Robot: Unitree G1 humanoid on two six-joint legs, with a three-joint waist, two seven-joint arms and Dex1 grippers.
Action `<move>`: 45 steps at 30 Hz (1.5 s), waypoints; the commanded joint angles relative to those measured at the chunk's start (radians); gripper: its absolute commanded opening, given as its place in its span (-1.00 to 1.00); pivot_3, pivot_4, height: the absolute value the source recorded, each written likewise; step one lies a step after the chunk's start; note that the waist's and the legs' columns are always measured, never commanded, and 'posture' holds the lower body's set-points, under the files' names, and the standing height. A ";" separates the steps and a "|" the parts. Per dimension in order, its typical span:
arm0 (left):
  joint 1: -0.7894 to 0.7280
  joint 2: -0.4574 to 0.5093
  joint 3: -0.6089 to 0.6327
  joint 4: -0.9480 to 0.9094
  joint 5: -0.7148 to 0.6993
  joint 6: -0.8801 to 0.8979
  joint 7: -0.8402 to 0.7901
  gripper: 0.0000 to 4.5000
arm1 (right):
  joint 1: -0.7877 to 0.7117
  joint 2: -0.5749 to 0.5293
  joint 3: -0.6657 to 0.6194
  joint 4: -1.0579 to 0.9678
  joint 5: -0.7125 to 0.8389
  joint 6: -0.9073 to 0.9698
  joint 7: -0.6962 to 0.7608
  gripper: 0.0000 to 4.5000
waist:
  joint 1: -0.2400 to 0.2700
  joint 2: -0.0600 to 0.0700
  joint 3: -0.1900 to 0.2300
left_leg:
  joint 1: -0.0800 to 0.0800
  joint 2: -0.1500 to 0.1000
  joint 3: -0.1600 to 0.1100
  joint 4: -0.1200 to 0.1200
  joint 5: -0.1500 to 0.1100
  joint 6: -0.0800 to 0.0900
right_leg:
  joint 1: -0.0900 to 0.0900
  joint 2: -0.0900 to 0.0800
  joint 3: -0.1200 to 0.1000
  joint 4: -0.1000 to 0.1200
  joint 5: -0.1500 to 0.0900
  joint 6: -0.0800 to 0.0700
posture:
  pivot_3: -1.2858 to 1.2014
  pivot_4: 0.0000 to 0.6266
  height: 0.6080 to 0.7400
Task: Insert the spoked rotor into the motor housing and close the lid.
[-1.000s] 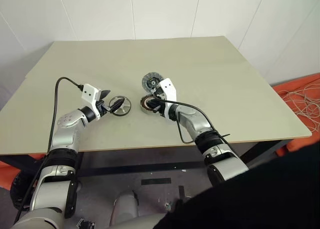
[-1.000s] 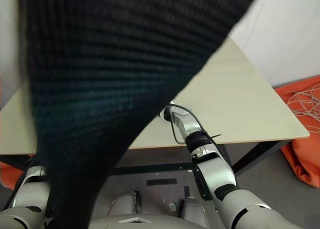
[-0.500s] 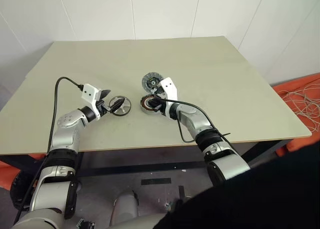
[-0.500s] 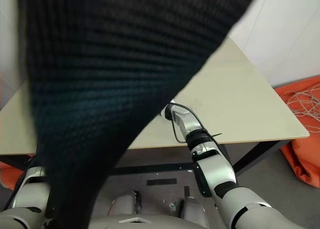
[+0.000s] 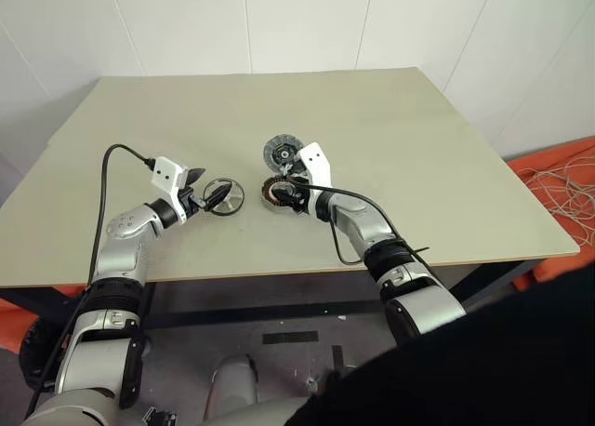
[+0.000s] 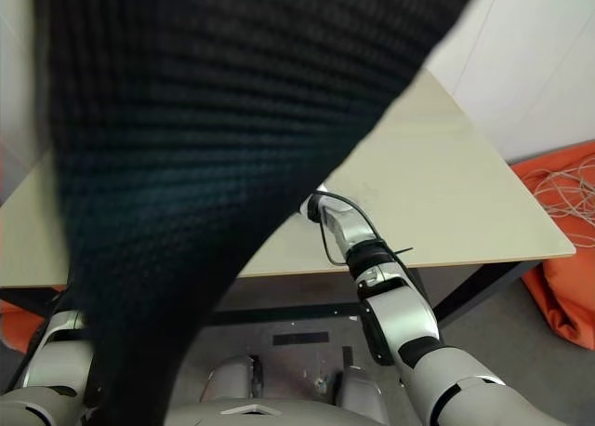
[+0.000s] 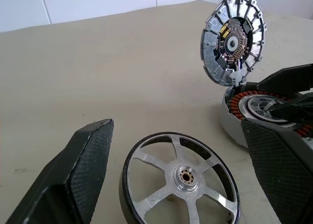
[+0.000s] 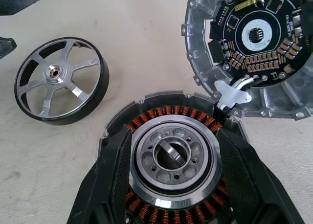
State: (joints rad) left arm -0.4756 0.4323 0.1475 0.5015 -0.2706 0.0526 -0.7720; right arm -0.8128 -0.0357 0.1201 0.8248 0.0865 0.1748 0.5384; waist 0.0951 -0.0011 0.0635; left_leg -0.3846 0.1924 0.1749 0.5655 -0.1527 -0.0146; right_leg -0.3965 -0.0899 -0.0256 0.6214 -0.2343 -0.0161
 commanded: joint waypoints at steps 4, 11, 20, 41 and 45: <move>-0.012 0.006 0.009 -0.029 -0.007 -0.013 0.003 0.97 | -0.020 0.007 -0.040 -0.059 0.026 -0.019 0.017 0.23 | 0.000 0.000 0.000 | 0.000 0.000 0.000 0.000 0.000 0.000 | 0.000 0.000 0.000 0.000 0.000 0.000 | 0.03 -1.00 1.00; -0.010 0.008 0.010 -0.030 -0.005 -0.015 0.004 0.97 | -0.010 0.010 -0.033 -0.065 0.010 -0.020 0.030 -0.73 | 0.000 0.000 0.000 | 0.000 0.000 0.000 0.000 0.000 0.000 | 0.000 0.000 0.000 0.000 0.000 0.000 | 0.03 -1.00 1.00; -0.009 0.012 0.012 -0.033 -0.005 -0.015 0.006 0.97 | 0.005 0.009 -0.037 -0.076 0.005 0.001 0.013 -0.73 | 0.000 0.000 0.000 | 0.000 0.000 0.000 0.000 0.000 0.000 | 0.000 0.000 0.000 0.000 0.000 0.000 | 0.03 -1.00 1.00; -0.005 0.011 0.010 -0.037 -0.006 -0.018 0.010 0.97 | 0.157 -0.003 -0.010 -0.329 0.017 0.140 -0.018 -0.73 | 0.000 0.000 0.000 | 0.001 0.000 -0.001 0.000 0.000 0.000 | 0.001 0.000 0.000 0.000 0.000 0.000 | 0.03 -1.00 1.00; -0.004 0.011 0.009 -0.037 -0.005 -0.018 0.008 0.97 | 0.101 -0.001 -0.027 -0.305 0.026 0.131 -0.024 -0.73 | -0.001 0.000 0.000 | 0.001 0.000 -0.001 -0.001 0.000 0.000 | 0.000 0.000 0.000 0.000 0.000 0.000 | 0.03 -1.00 1.00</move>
State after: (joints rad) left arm -0.4659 0.4323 0.1479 0.4998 -0.2702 0.0515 -0.7597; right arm -0.6667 -0.0384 0.1187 0.5327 0.0948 0.3169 0.5188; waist 0.0944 -0.0015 0.0634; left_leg -0.3841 0.1922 0.1745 0.5649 -0.1527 -0.0146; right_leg -0.3967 -0.0899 -0.0251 0.6211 -0.2344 -0.0160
